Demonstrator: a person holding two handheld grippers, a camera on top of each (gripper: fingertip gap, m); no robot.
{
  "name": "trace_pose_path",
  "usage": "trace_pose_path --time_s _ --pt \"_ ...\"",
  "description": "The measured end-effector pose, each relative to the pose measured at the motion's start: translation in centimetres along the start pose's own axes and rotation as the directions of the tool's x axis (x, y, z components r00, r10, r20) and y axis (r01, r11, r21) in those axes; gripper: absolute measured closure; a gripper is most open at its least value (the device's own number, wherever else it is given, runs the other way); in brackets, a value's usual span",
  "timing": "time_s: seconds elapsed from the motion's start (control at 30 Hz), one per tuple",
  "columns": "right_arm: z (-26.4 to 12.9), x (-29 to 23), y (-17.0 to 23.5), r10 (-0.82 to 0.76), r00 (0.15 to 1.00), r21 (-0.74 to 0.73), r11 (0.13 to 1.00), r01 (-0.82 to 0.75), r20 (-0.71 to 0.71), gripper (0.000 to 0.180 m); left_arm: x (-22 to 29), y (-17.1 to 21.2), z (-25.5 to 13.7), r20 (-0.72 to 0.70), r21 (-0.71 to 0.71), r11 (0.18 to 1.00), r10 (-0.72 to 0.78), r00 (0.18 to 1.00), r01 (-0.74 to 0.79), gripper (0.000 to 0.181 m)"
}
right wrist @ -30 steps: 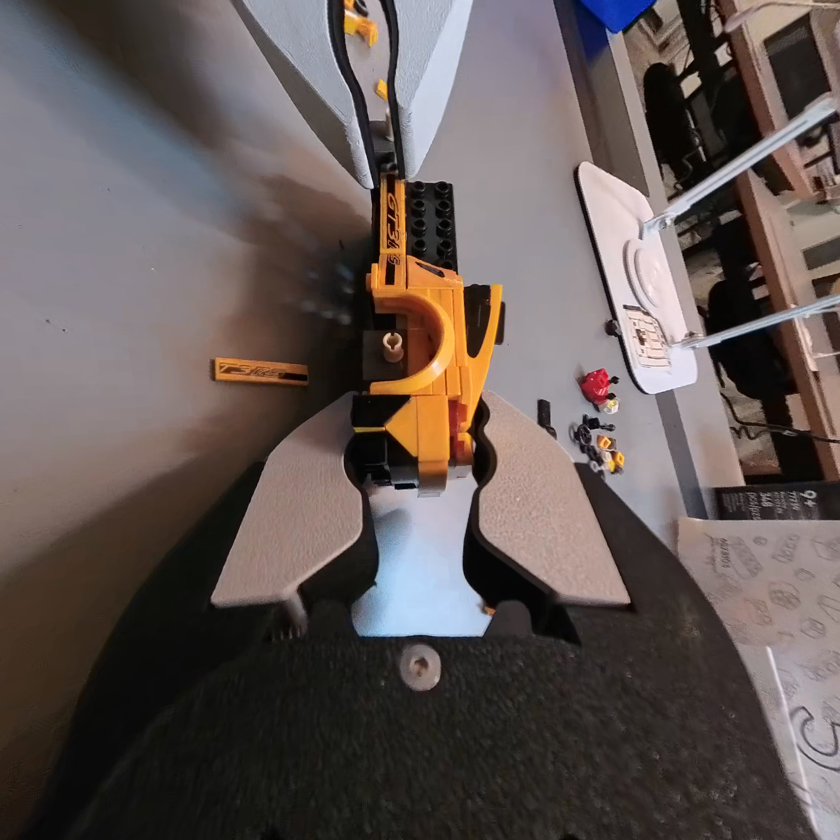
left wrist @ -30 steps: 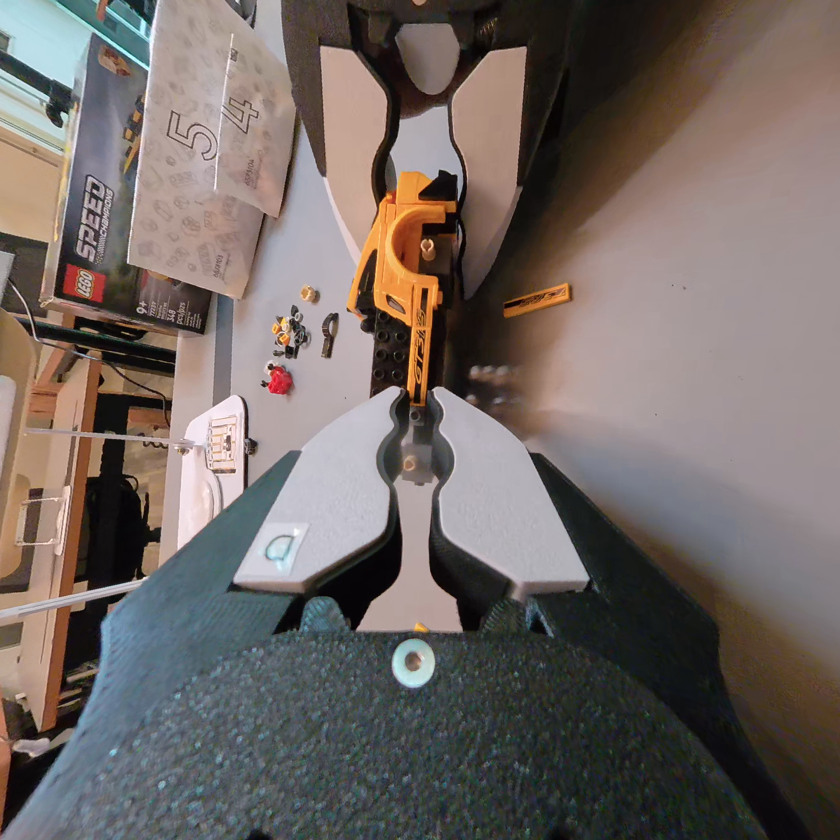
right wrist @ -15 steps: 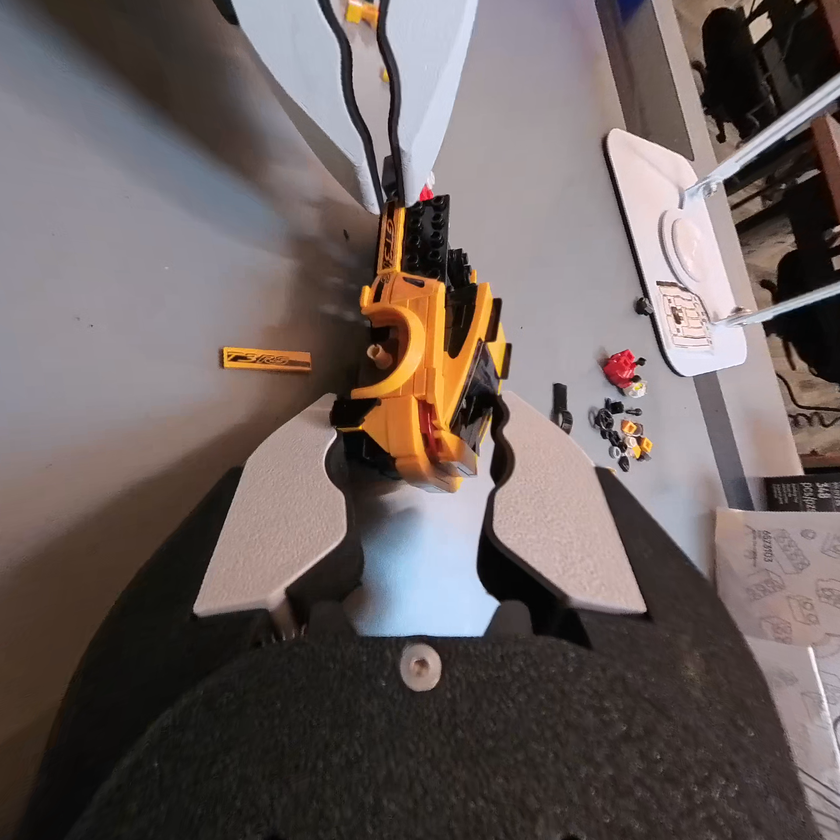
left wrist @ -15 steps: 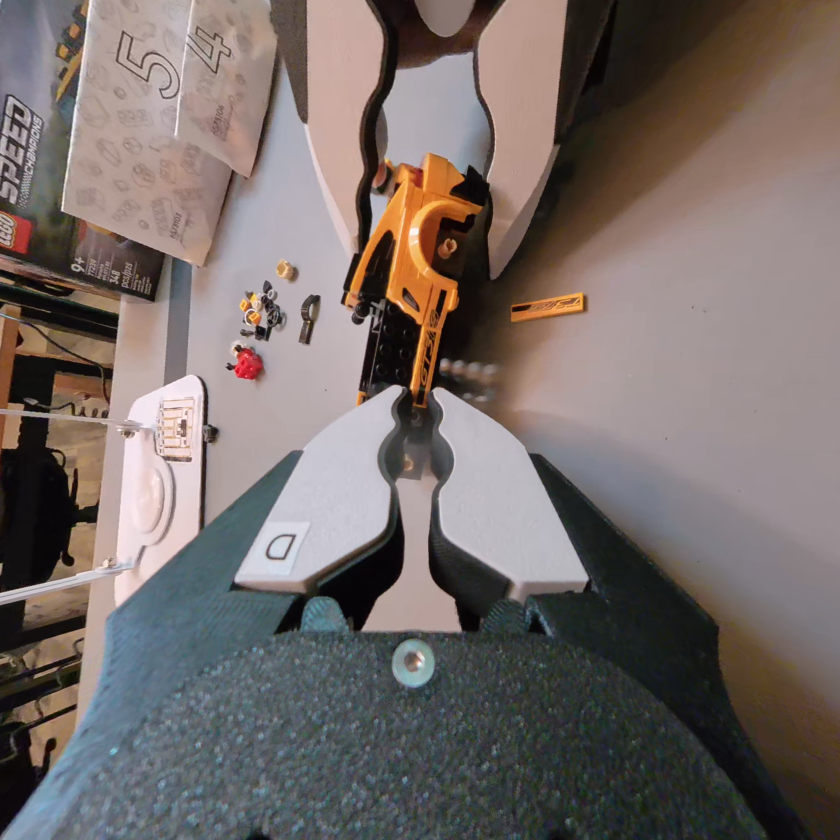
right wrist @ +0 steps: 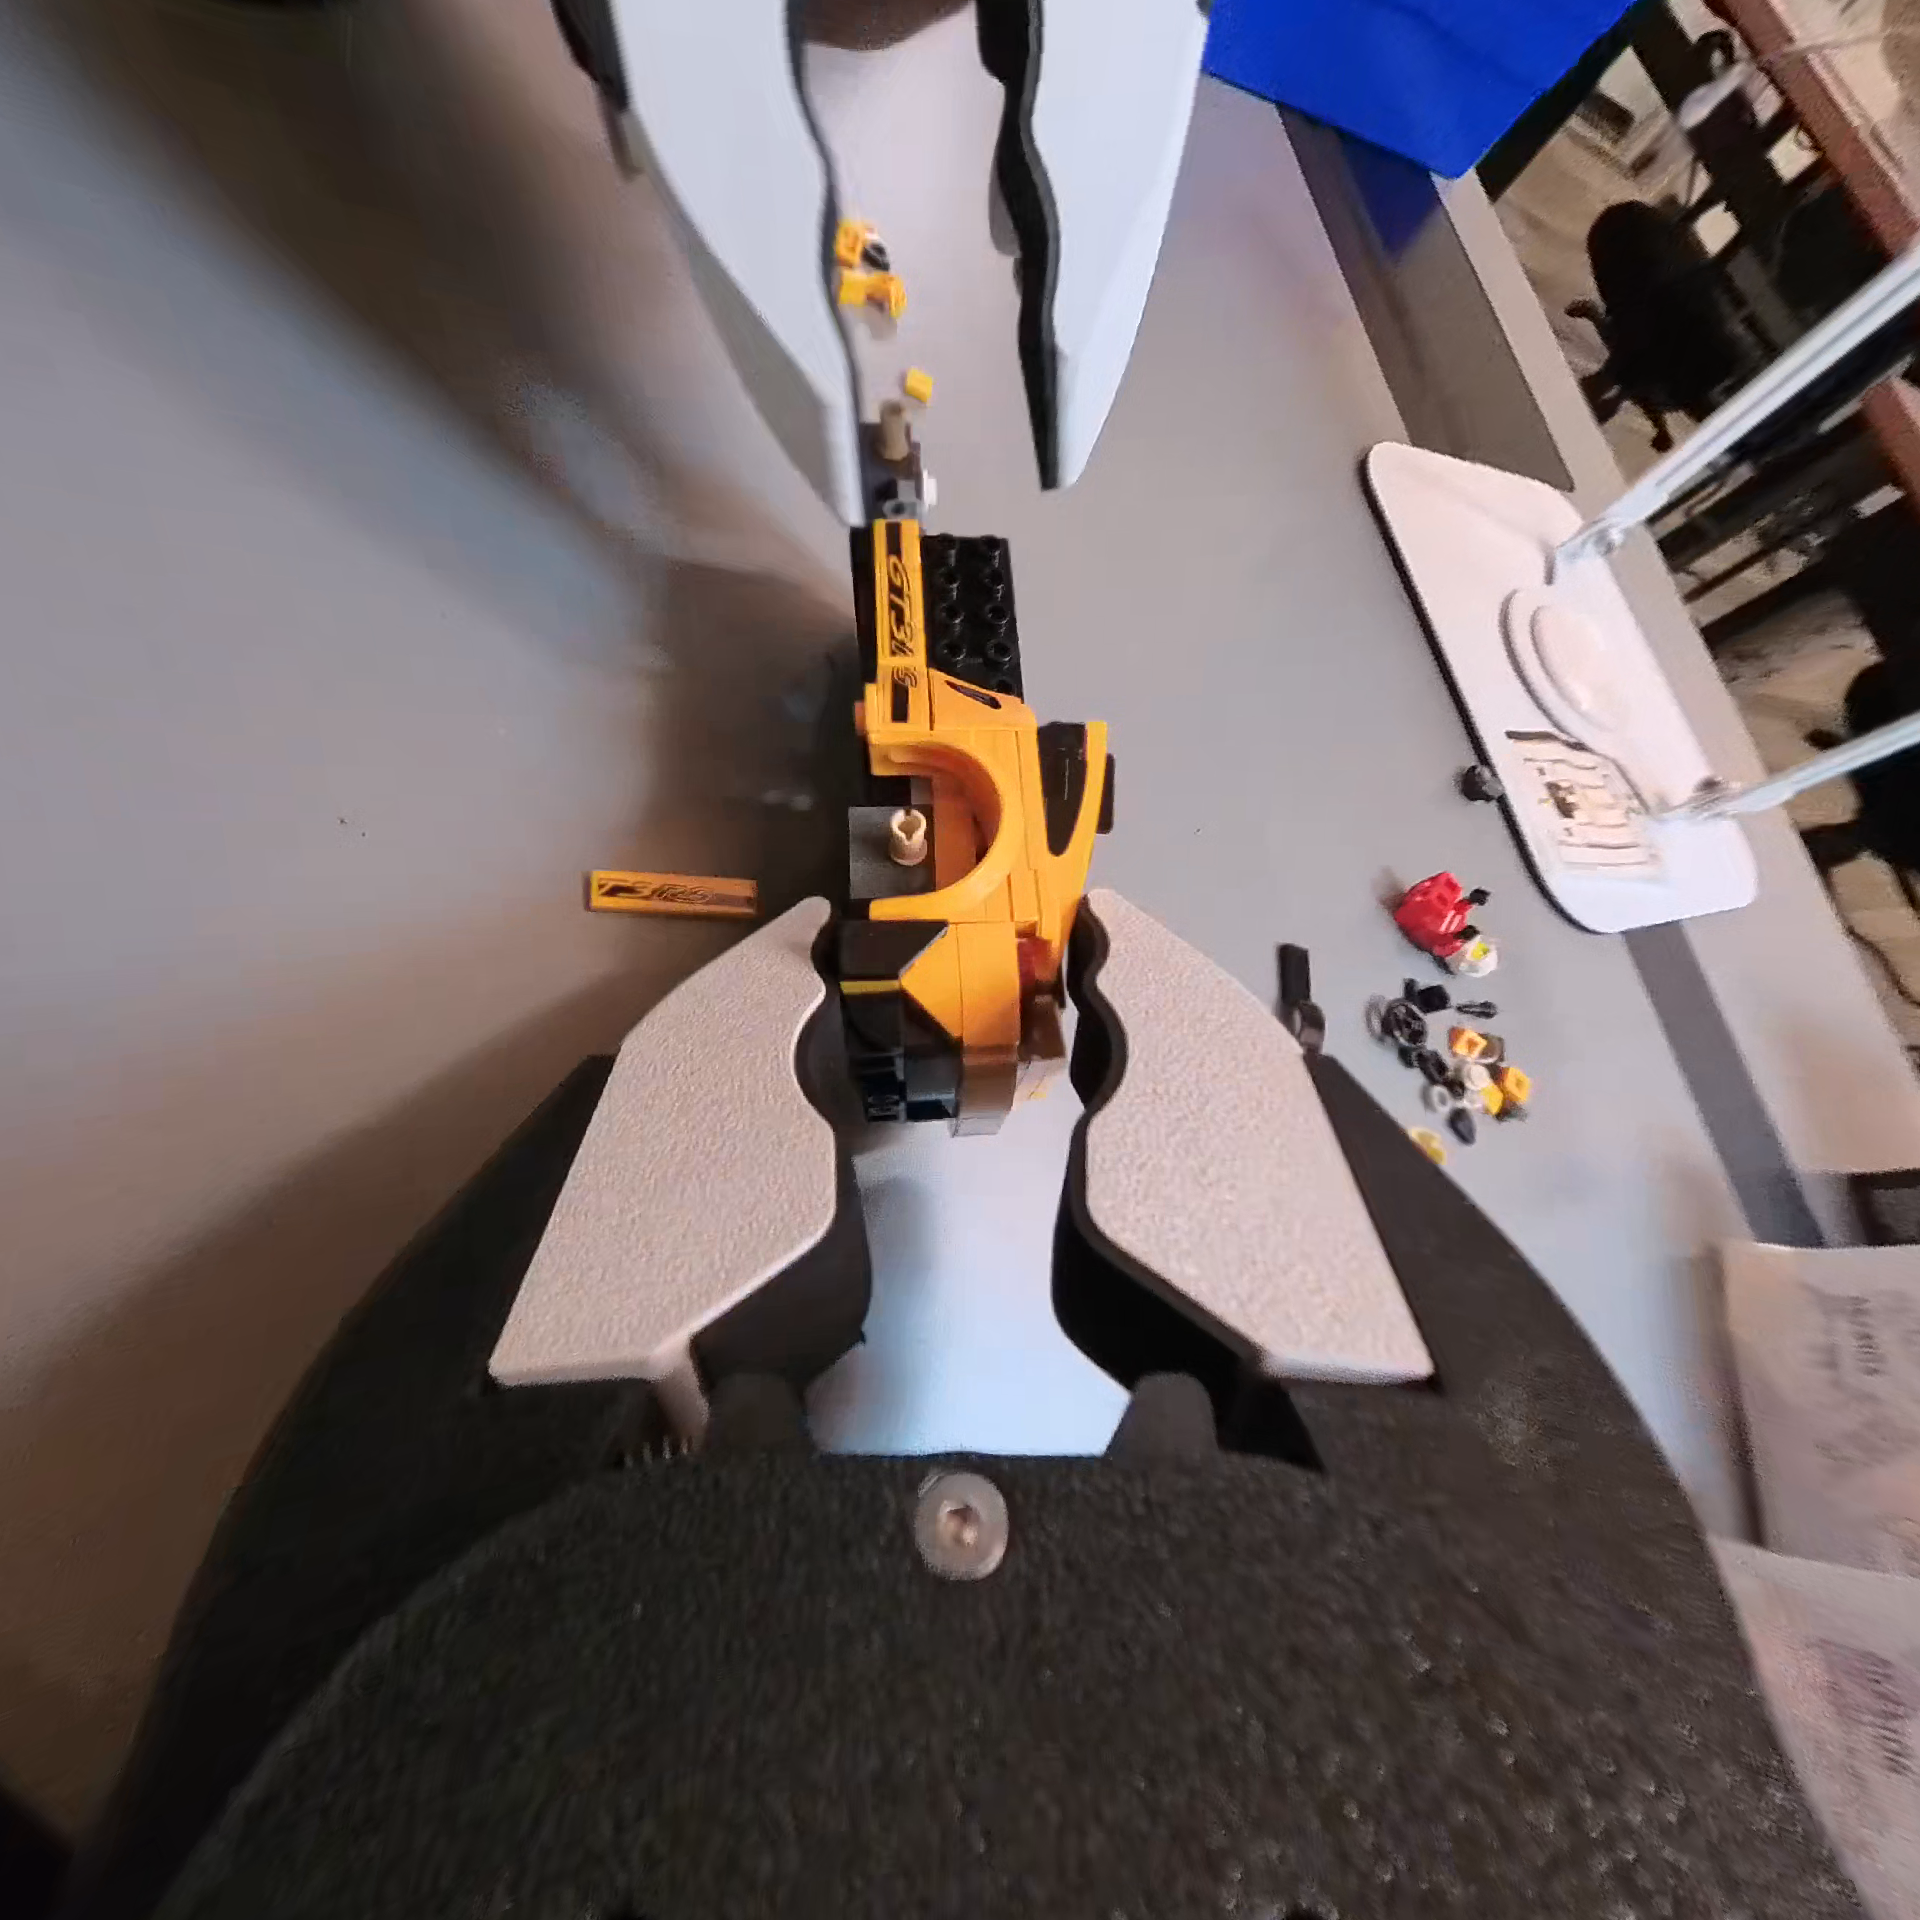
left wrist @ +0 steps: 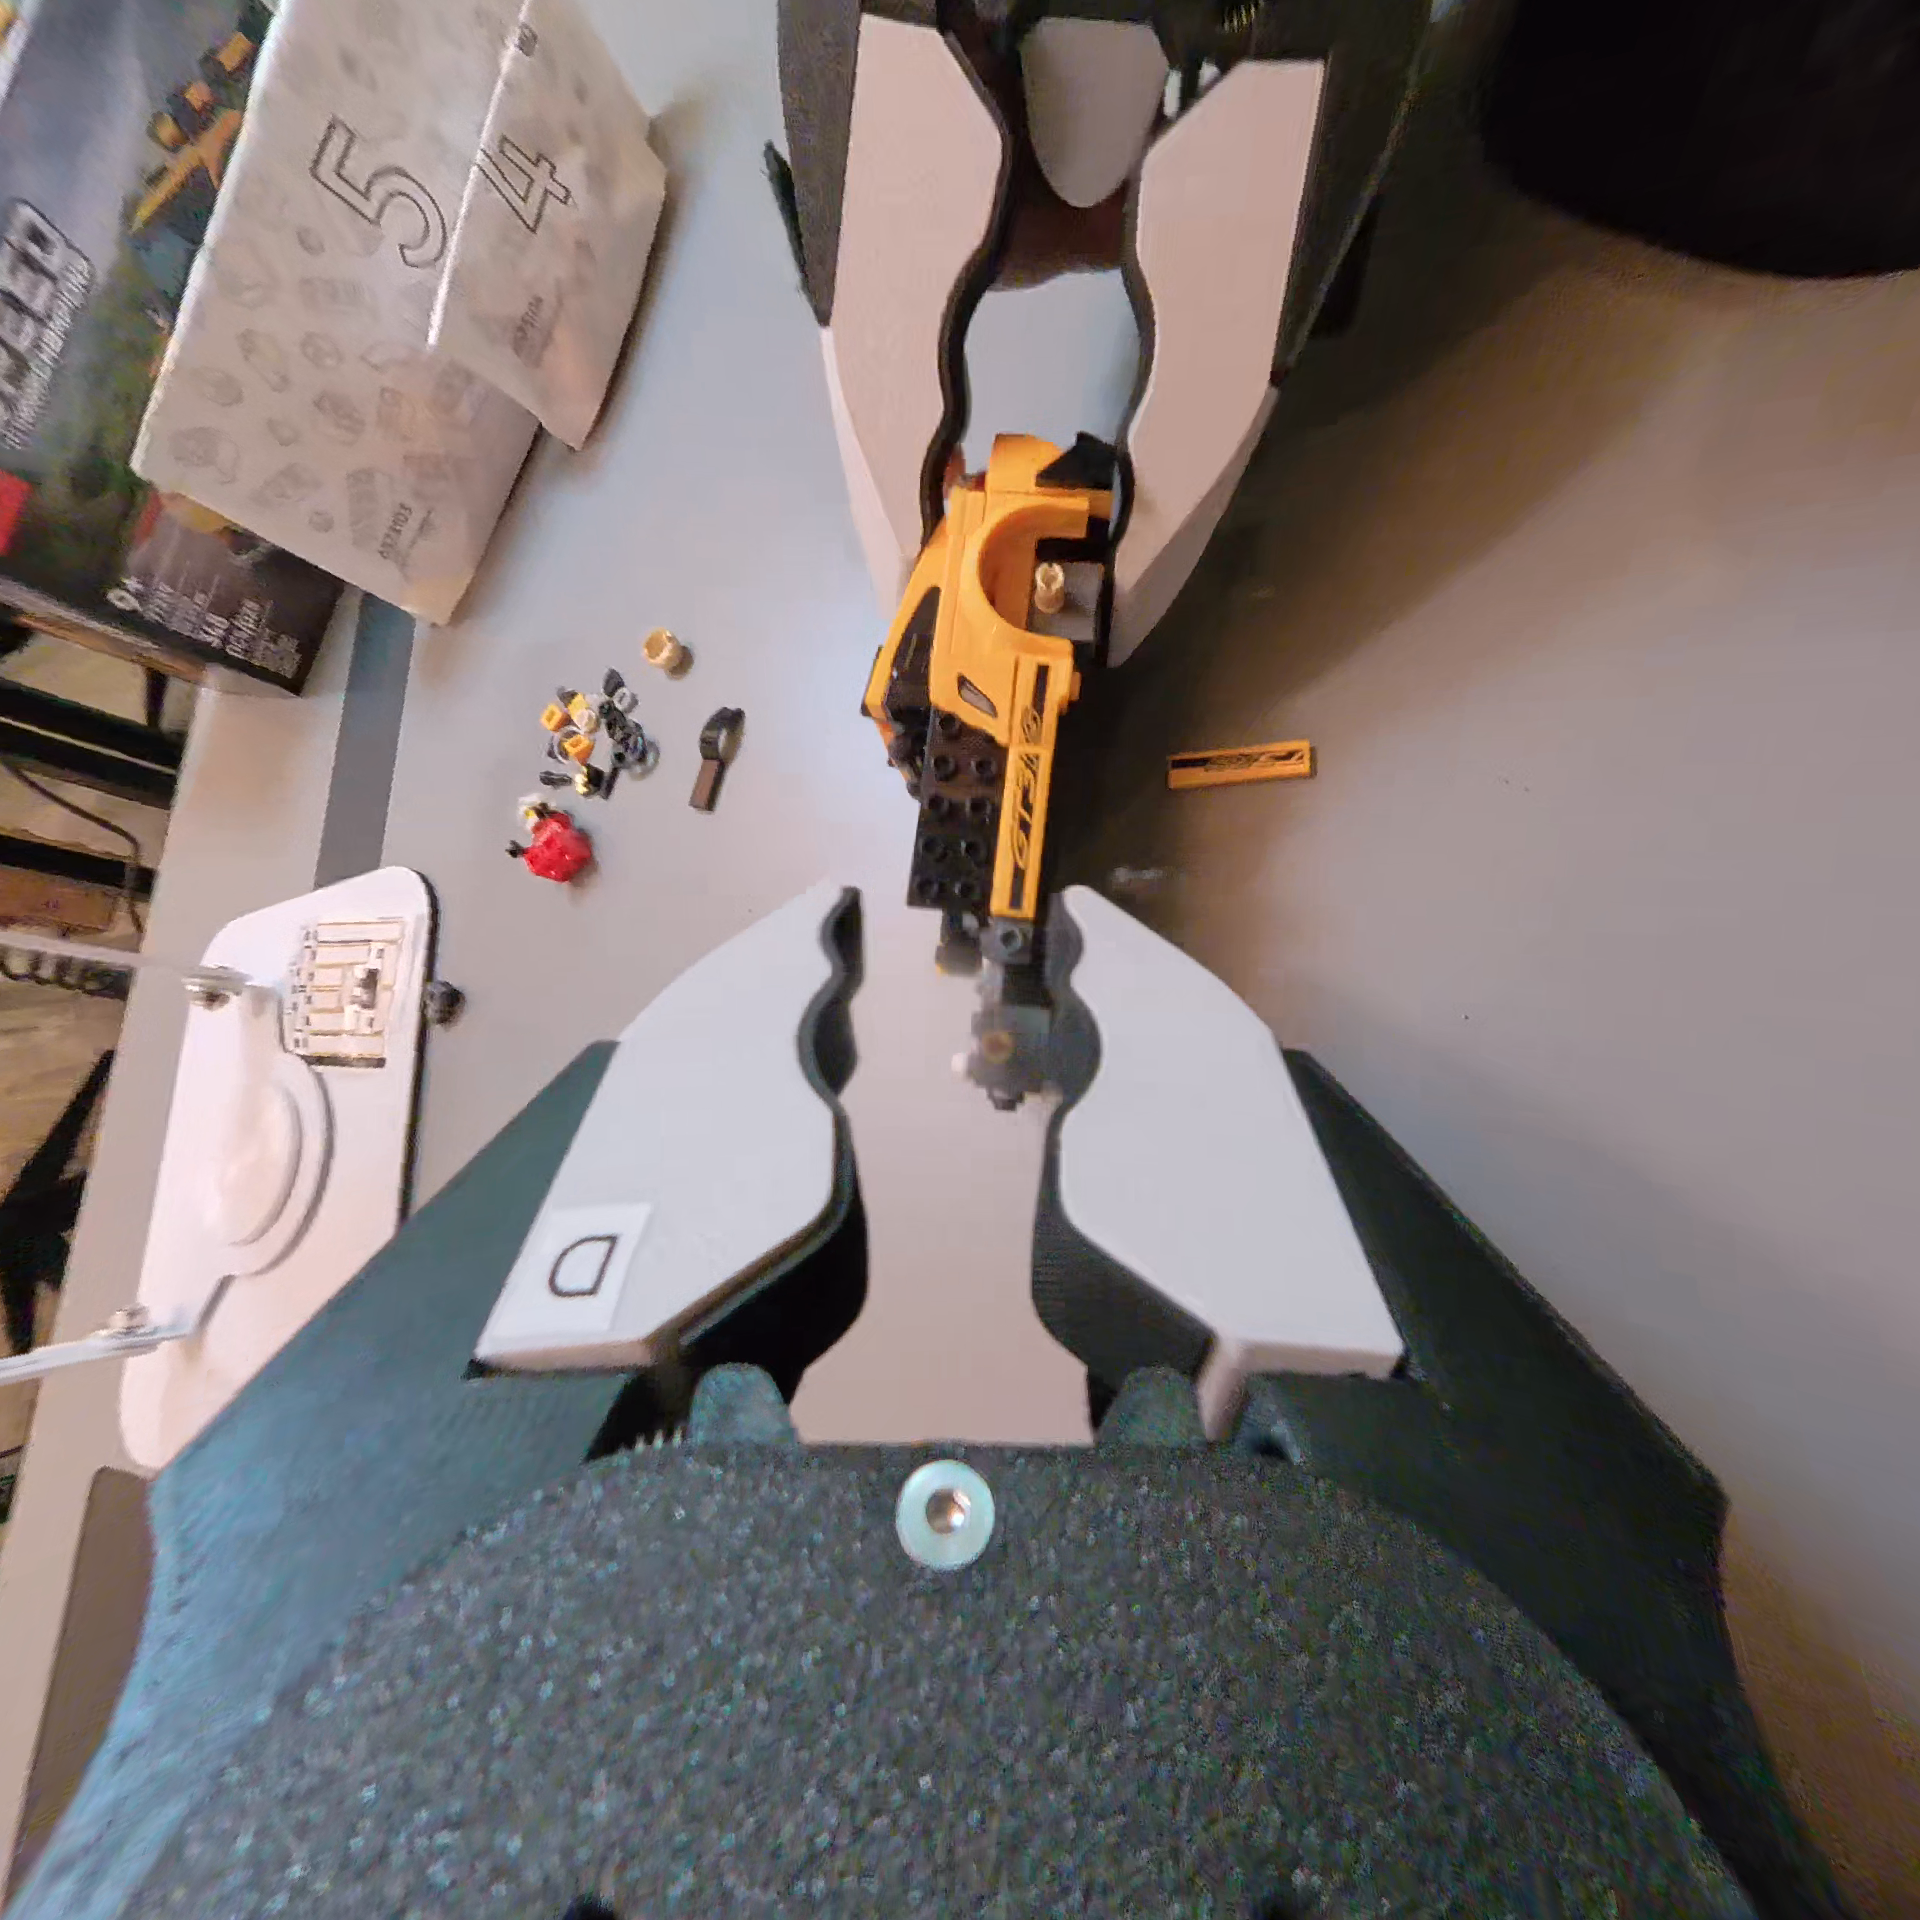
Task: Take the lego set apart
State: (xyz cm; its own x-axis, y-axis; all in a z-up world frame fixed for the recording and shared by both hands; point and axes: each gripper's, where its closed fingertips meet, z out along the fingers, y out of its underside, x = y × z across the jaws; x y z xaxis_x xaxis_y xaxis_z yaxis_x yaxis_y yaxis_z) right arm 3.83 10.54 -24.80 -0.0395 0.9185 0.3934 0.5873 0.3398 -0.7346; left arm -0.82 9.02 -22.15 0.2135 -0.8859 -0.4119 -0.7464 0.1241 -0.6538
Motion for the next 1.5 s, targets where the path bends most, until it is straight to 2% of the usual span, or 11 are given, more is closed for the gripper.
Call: trace_pose_path --time_s 0.1,0.13,0.17,0.23,0.33,0.53,0.6,0.67,0.73,0.9,1.5 --pt "-0.1 0.1 0.1 0.045 0.999 0.029 0.999 -0.045 0.020 0.140 0.8 1.2 0.4 -0.059 -0.048 0.998 -0.044 0.997 0.041 0.137" --pt "-0.1 0.1 0.1 0.054 0.998 0.038 0.998 -0.055 0.025 0.140 0.9 1.5 0.8 -0.049 -0.066 0.997 -0.029 0.998 0.026 0.143" --pt "-0.1 0.0 0.0 0.062 0.998 0.046 0.997 -0.063 0.030 0.140 1.1 1.9 1.2 -0.041 -0.091 0.996 0.000 0.999 -0.004 0.160" --pt "-0.1 0.1 0.1 0.069 0.997 0.047 0.996 -0.071 0.031 0.140 1.0 2.0 1.8 -0.013 -0.105 0.994 0.032 0.999 -0.033 0.162" --pt "-0.4 0.3 0.5 0.082 0.996 -0.001 0.997 -0.082 0.023 0.140 1.3 1.6 1.9 -0.052 -0.082 0.996 -0.045 0.998 0.041 0.164" --pt "-0.9 -0.6 -0.9 0.084 0.996 -0.096 0.992 -0.081 0.021 0.108 1.5 1.4 2.1 -0.022 -0.056 0.998 -0.016 1.000 0.015 0.164" --pt "0.0 -0.3 -0.4 0.001 1.000 -0.182 0.983 -0.007 -0.029 0.110 1.6 1.3 2.1 -0.022 -0.051 0.999 -0.009 1.000 0.008 0.164" --pt "0.7 0.1 0.7 -0.094 0.994 -0.270 0.960 0.075 -0.057 0.122 1.7 1.3 2.1 -0.017 -0.050 0.999 0.001 1.000 -0.002 0.164" --pt "0.8 0.5 0.7 -0.126 0.988 -0.258 0.961 0.099 -0.091 0.133 1.8 1.2 2.0 -0.017 -0.042 0.999 -0.003 1.000 0.003 0.164" --pt "0.6 0.3 0.5 -0.159 0.977 -0.243 0.962 0.121 -0.145 0.134 1.9 1.2 1.8 -0.004 -0.034 0.999 0.036 0.999 -0.037 0.158" --pt "0.6 0.8 0.8 -0.082 0.961 -0.272 0.962 0.007 -0.265 0.134 0.6 0.7 1.4 0.107 0.022 1.000 0.005 0.994 -0.008 0.169"
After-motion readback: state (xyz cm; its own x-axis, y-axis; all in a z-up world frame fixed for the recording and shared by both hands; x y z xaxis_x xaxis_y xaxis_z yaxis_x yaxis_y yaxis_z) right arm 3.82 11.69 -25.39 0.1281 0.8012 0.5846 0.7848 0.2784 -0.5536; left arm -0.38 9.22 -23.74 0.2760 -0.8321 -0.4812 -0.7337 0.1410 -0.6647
